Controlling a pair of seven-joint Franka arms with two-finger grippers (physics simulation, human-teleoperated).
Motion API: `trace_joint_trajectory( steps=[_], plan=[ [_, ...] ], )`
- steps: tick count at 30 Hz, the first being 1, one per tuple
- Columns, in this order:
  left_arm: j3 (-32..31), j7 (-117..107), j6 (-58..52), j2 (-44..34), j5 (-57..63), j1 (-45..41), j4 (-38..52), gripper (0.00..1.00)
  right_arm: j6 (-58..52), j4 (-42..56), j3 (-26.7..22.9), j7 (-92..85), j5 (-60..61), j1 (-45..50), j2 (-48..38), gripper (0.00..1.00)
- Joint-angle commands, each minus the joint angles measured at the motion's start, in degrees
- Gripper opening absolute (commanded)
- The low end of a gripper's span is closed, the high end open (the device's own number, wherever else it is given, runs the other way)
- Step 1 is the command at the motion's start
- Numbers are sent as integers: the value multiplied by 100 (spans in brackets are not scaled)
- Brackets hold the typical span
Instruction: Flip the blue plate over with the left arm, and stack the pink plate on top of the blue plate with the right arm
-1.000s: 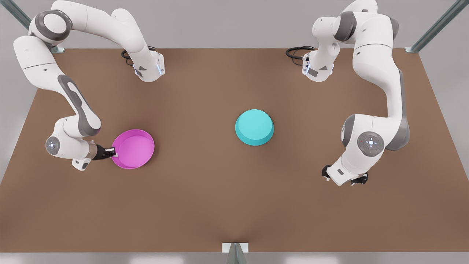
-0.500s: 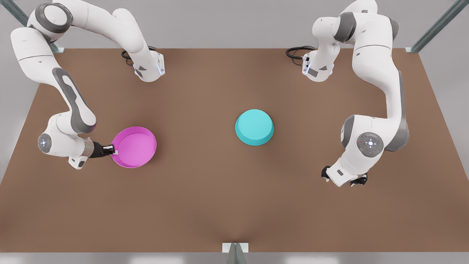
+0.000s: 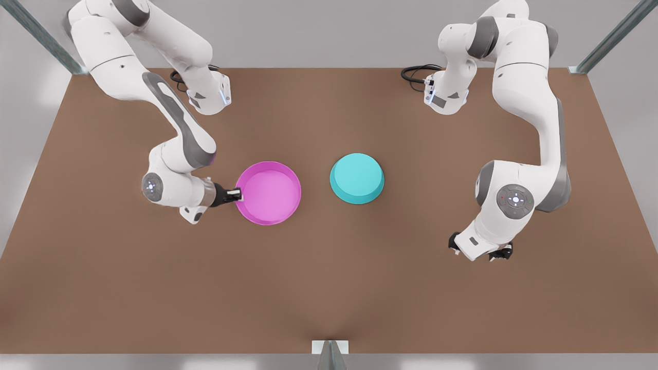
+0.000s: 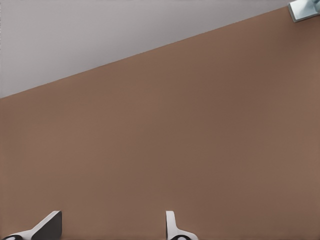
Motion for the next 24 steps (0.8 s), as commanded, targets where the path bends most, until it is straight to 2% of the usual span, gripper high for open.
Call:
trace_joint_trajectory(
  steps=[1,4,5,6,7,10,12,13,16,24],
  plan=[
    [0,0,0,-1,4,0,4,100,5,0,-71,56,14,123,-28,21],
    [0,18,0,-1,4,0,-5,100,250,114,-1802,329,1253,2619,-283,21],
    [0,0,0,-1,4,0,-5,100,304,193,-2180,443,1508,3155,-274,21],
    [0,0,0,-1,4,0,-5,100,348,272,-2856,487,1903,4042,-274,21],
    [0,0,9,-1,4,0,4,100,339,325,-3745,540,2256,5090,-265,21],
    [0,18,0,-1,13,-9,4,100,304,747,-5327,707,2959,6927,-55,21],
    [0,0,9,-1,4,0,4,100,269,1028,-6092,926,3320,7841,262,21],
    [0,0,9,-1,4,-9,-5,100,251,1169,-6304,1032,3478,8149,420,21],
    [0,0,9,8,4,0,4,100,225,1239,-6312,1234,3522,8439,438,21],
    [0,18,0,8,4,0,4,100,277,1819,-6427,1595,3566,8466,921,21]
  ],
)
